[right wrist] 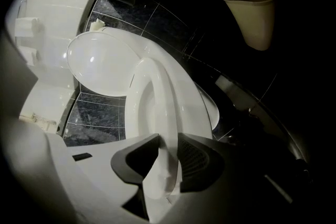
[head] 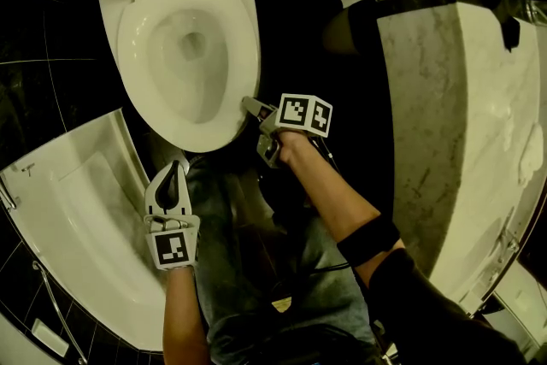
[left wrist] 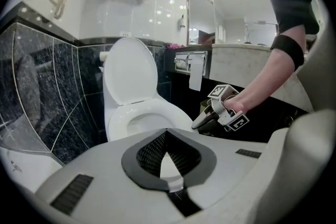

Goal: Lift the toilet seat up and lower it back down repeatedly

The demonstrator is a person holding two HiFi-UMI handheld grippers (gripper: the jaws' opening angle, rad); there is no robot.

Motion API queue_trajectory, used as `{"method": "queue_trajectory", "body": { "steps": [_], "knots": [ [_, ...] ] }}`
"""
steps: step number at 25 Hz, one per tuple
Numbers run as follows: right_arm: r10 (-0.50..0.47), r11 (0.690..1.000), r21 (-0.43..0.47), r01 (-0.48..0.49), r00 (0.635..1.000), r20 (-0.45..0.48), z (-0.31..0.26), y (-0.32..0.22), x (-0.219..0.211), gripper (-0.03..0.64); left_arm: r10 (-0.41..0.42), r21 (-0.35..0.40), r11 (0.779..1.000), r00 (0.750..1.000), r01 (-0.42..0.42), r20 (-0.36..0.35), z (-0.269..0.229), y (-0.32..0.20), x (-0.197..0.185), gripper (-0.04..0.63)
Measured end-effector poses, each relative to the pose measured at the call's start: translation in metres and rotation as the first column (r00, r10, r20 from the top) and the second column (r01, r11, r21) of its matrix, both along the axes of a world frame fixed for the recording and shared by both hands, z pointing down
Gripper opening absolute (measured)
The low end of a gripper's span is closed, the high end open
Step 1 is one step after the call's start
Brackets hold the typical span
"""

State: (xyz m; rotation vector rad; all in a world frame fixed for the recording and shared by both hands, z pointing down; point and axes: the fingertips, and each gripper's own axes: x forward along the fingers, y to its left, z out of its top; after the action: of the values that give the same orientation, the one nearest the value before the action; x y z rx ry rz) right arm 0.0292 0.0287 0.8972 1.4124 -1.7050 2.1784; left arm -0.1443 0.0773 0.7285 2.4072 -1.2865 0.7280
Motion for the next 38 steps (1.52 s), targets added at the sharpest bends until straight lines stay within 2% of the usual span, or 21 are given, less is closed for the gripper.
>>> {"method": "queue_trajectory", "body": {
  "steps": [9,13,16,22,26,30,38],
  "knots": [
    [0.02,1.0,-0.009,-0.019,0.999,0.033,-0.034,-0.002,0.002,0.123,-0.002,-0.037,0.999,1.0,0.001,-0.011,0.007,0.02,0.002,-0.011],
    [0.038,0.999,-0.011,-0.037,0.998,0.06,-0.053,-0.007,0.001,0.121,-0.009,-0.08,0.997,1.0,0.009,0.006,0.01,0.028,0.004,-0.011],
    [0.05,0.999,-0.014,-0.049,0.996,0.076,-0.065,-0.01,0.001,0.121,0.041,-0.091,0.995,0.999,-0.038,0.035,0.02,0.037,0.003,-0.011],
    [0.06,0.998,-0.019,-0.058,0.995,0.082,-0.074,-0.012,0.001,0.121,-0.01,-0.181,0.983,0.998,0.02,0.057,0.062,0.048,-0.012,-0.011],
    [0.064,0.998,-0.025,-0.062,0.994,0.088,-0.076,-0.013,0.001,0.121,0.0,-0.279,0.96,0.995,0.027,0.097,0.095,0.047,-0.014,-0.011],
    [0.064,0.998,-0.024,-0.063,0.994,0.093,-0.078,-0.014,0.001,0.121,-0.008,-0.264,0.964,0.999,0.022,0.053,0.098,0.026,0.0,-0.011],
    [0.06,0.998,0.005,-0.061,0.993,0.105,-0.086,-0.018,0.0,0.121,-0.077,-0.22,0.973,0.997,0.074,-0.003,0.08,0.006,0.005,-0.012]
  ]
}}
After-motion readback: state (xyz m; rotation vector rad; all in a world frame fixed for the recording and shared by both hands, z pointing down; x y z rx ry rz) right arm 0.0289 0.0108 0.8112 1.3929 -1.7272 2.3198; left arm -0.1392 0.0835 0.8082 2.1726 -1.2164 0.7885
